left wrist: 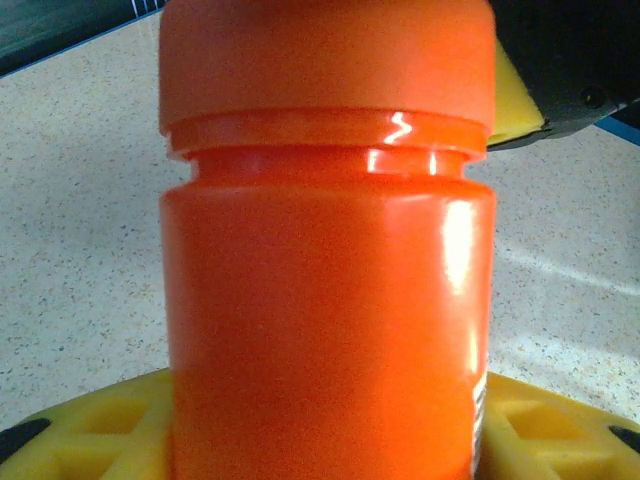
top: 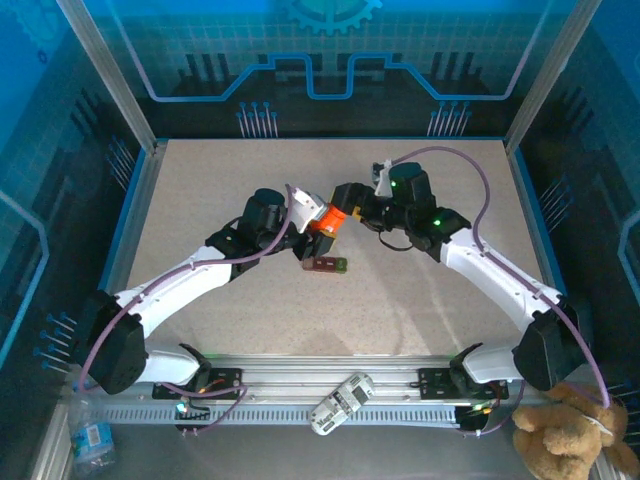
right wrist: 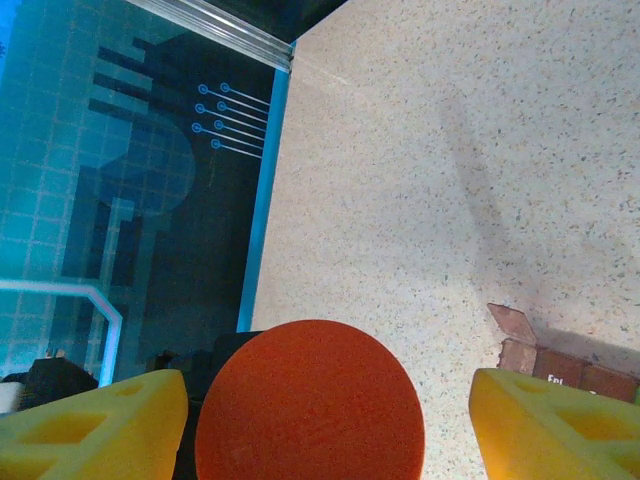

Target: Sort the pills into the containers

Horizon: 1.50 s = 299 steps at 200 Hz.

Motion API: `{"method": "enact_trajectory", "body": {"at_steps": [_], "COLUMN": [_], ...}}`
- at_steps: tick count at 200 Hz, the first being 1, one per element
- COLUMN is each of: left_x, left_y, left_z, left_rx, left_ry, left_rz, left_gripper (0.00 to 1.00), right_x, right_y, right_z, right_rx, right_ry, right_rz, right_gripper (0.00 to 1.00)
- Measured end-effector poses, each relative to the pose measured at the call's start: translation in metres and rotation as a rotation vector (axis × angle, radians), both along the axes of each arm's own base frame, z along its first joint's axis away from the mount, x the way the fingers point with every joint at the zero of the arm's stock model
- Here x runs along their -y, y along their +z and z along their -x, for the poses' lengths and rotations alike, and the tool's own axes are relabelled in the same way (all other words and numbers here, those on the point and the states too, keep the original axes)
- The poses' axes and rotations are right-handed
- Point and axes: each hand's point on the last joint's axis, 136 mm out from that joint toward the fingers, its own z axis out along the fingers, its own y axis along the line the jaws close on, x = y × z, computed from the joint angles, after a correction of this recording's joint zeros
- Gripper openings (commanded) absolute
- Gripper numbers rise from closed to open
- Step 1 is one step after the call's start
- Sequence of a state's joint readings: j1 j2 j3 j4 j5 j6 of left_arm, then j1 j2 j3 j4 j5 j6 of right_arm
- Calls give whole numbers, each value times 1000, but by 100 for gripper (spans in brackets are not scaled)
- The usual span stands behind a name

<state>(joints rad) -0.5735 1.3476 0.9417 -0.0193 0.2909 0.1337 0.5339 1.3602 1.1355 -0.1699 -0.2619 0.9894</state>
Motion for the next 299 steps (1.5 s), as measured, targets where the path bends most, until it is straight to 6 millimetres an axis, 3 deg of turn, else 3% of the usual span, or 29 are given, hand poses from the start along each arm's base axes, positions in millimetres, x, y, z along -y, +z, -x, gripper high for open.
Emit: {"method": "enact_trajectory", "body": {"at_steps": [15,51,63,127,178,203,228,263,294,299], "left_x": [0,1,0,4,10,10,11,8,2,1], "left_y": [0,-2,-3,2,23,34,36,34,41,43], "left_z": [0,1,1,2,10,13,15,19,21,21], "left_rx": [0,-9,-10,-36,-113,-122,-129,-128,-93,-84], "left_ry": [0,-1,0,-2,-53,-70,-77,-71,-54,-49], "left_rz": [0,-3,-3,40,212,269,286,283,285,284], "left_gripper": [0,0,0,0,0,0,0,0,0,0], "right_x": [-3,-7,-7,-3,10,16,18,43,73,80], "right_y": [-1,-3,-3,5,38,56,62,43,-1,-16], "right_z": [-1,-3,-3,-4,-2,-4,-4,-17,-23,-23], "right_rx": [-2,-3,0,161,452,534,556,485,365,330], "right_ry": [4,16,16,102,226,236,236,119,-12,-38], "right_rz": [-3,-6,-5,-13,-122,-152,-160,-63,116,162], "right_gripper": [68,42,38,38,38,37,38,40,39,39]}}
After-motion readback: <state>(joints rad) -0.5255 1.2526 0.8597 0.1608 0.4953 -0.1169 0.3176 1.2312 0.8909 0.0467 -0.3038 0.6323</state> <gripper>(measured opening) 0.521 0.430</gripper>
